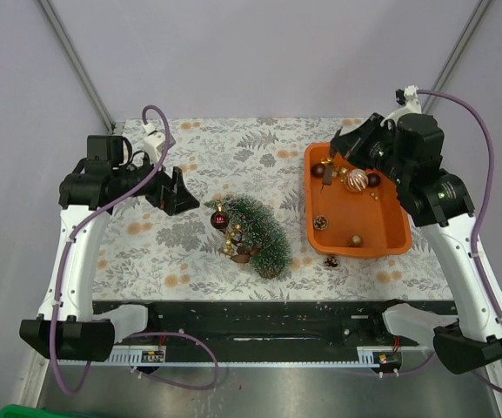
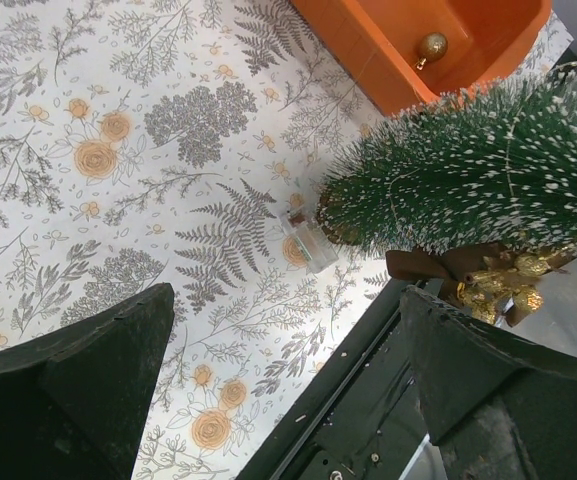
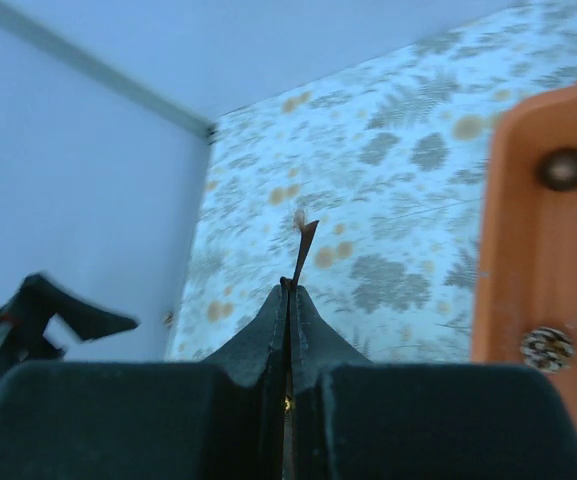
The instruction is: Decorate the small christmas tree
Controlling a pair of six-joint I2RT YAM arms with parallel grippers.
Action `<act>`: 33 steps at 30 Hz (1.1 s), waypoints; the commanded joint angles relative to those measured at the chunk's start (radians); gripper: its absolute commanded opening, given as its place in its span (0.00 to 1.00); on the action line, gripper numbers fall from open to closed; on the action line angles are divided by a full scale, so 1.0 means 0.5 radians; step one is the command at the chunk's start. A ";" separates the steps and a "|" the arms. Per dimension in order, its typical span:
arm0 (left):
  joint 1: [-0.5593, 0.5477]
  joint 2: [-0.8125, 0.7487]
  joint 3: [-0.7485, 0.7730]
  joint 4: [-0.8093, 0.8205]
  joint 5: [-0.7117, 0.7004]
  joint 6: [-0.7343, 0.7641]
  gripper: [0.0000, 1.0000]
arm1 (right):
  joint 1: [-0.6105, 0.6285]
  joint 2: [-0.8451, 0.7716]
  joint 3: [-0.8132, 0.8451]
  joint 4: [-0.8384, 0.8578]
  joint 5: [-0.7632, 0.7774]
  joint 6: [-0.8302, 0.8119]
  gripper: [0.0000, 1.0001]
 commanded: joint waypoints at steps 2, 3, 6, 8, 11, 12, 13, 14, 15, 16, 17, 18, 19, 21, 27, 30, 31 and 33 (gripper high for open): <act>0.013 -0.094 0.005 0.041 0.035 -0.021 0.99 | 0.149 -0.106 0.127 0.318 -0.443 0.040 0.04; 0.013 -0.095 0.005 0.038 0.032 -0.024 0.99 | 0.165 -0.112 0.130 0.355 -0.490 0.083 0.04; 0.013 -0.101 0.008 0.038 0.044 -0.033 0.99 | 0.226 -0.116 0.087 0.521 -0.609 0.190 0.05; 0.013 -0.101 0.011 0.041 0.047 -0.036 0.99 | 0.309 -0.094 0.053 0.591 -0.659 0.230 0.05; 0.013 -0.088 0.017 0.041 0.063 -0.042 0.99 | 0.440 -0.073 -0.029 0.729 -0.693 0.292 0.05; 0.013 -0.085 0.017 0.044 0.066 -0.045 0.99 | 0.496 -0.063 -0.039 0.754 -0.674 0.283 0.05; 0.013 -0.082 0.020 0.050 0.066 -0.051 0.99 | 0.542 -0.042 -0.039 0.751 -0.653 0.258 0.05; 0.013 -0.082 0.014 0.059 0.072 -0.057 0.99 | 0.579 -0.027 -0.039 0.739 -0.625 0.240 0.05; 0.013 -0.082 0.008 0.074 0.078 -0.070 0.99 | 0.609 -0.014 -0.054 0.745 -0.619 0.228 0.06; 0.013 -0.079 0.008 0.077 0.090 -0.076 0.99 | 0.631 -0.005 -0.072 0.748 -0.613 0.212 0.06; 0.013 -0.079 0.011 0.090 0.099 -0.082 0.99 | 0.649 -0.005 -0.103 0.754 -0.598 0.209 0.06; 0.013 -0.070 0.011 0.090 0.106 -0.085 0.99 | 0.668 0.004 -0.127 0.757 -0.588 0.206 0.06; 0.013 -0.070 0.014 0.087 0.109 -0.088 0.99 | 0.680 0.010 -0.155 0.773 -0.591 0.203 0.07; 0.013 -0.064 0.020 0.087 0.112 -0.088 0.99 | 0.705 0.038 -0.195 0.794 -0.591 0.206 0.07; 0.013 -0.061 0.020 0.087 0.121 -0.082 0.99 | 0.751 0.133 -0.278 0.923 -0.698 0.252 0.08; 0.013 -0.058 0.014 0.111 0.133 -0.097 0.99 | 0.763 0.145 -0.306 0.941 -0.702 0.255 0.08; 0.010 -0.058 0.008 0.129 0.142 -0.116 0.99 | 0.766 0.142 -0.312 0.941 -0.705 0.255 0.08; 0.004 -0.052 0.002 0.169 0.167 -0.155 0.99 | 0.766 0.136 -0.330 0.935 -0.711 0.258 0.09</act>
